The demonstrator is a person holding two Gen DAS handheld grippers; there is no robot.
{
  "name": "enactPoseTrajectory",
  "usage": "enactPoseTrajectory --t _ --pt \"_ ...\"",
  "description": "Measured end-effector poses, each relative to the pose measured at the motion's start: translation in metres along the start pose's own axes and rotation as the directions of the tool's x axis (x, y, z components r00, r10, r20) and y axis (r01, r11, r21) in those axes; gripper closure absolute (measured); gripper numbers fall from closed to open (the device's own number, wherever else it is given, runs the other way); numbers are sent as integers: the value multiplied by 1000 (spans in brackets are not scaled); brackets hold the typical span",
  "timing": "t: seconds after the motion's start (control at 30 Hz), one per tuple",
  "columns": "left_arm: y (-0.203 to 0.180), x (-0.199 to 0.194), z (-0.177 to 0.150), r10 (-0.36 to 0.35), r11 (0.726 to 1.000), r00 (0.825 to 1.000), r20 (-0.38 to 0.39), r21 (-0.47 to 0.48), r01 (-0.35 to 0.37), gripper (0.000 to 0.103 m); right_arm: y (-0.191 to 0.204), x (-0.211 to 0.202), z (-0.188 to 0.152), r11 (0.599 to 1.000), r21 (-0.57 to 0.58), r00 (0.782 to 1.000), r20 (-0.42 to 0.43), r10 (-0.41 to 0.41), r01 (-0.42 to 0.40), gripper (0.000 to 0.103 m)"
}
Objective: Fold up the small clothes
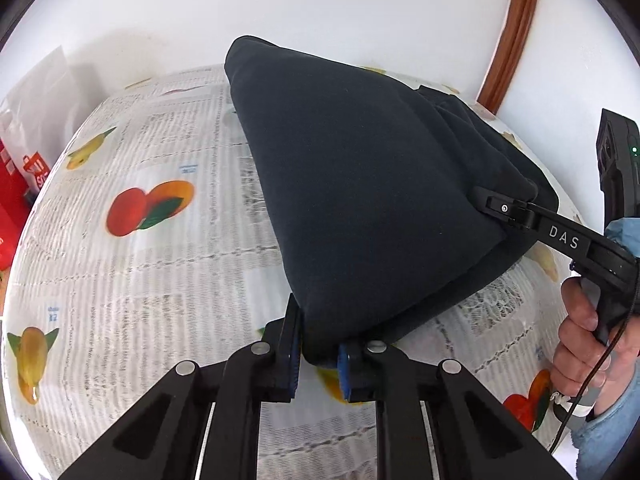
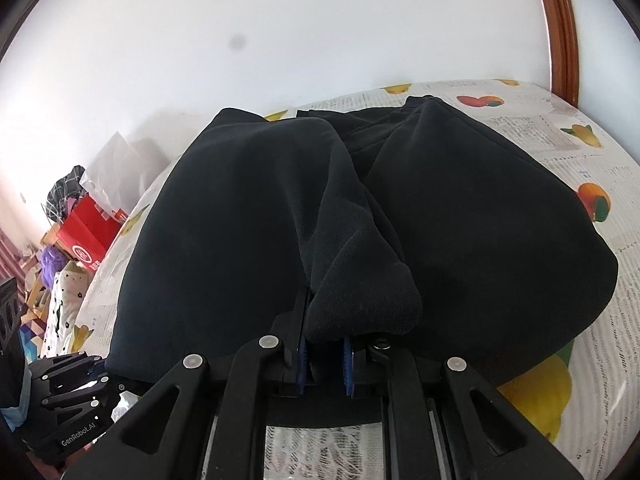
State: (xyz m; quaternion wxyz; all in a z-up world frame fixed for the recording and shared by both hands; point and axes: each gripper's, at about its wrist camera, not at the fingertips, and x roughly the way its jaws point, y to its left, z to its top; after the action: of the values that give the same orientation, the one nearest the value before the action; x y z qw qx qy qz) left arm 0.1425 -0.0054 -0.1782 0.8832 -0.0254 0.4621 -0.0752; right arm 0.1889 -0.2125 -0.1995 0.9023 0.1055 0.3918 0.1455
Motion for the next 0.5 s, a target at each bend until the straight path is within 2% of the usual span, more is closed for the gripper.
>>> enactPoseTrajectory --t 0.17,0.23,0.3,0.33,0.37,0.4,0.5 --pt "33 -6 -4 29 998 1000 -1 -47 -29 86 29 16 6 999 -27 999 -23 28 -29 90" --pt "40 -6 -4 10 998 1000 -6 -55 -11 84 40 21 6 999 -44 1000 -18 20 -21 90" --pt "42 -4 -3 -10 998 1000 -12 -66 9 77 43 22 6 999 -40 1000 -13 13 -13 90" --pt "41 -1 -3 -32 997 999 -19 -71 31 64 43 22 6 999 -32 1000 -13 14 -15 90" --pt "39 2 -2 -47 996 999 -23 -76 45 47 42 21 6 999 -25 1000 -16 22 -22 90" --pt "35 4 0 -52 996 998 -18 -75 50 41 39 21 6 999 -18 999 -19 32 -33 90" --pt "17 14 5 0 999 1000 -17 -49 -1 41 32 20 7 998 6 997 -32 70 -70 90"
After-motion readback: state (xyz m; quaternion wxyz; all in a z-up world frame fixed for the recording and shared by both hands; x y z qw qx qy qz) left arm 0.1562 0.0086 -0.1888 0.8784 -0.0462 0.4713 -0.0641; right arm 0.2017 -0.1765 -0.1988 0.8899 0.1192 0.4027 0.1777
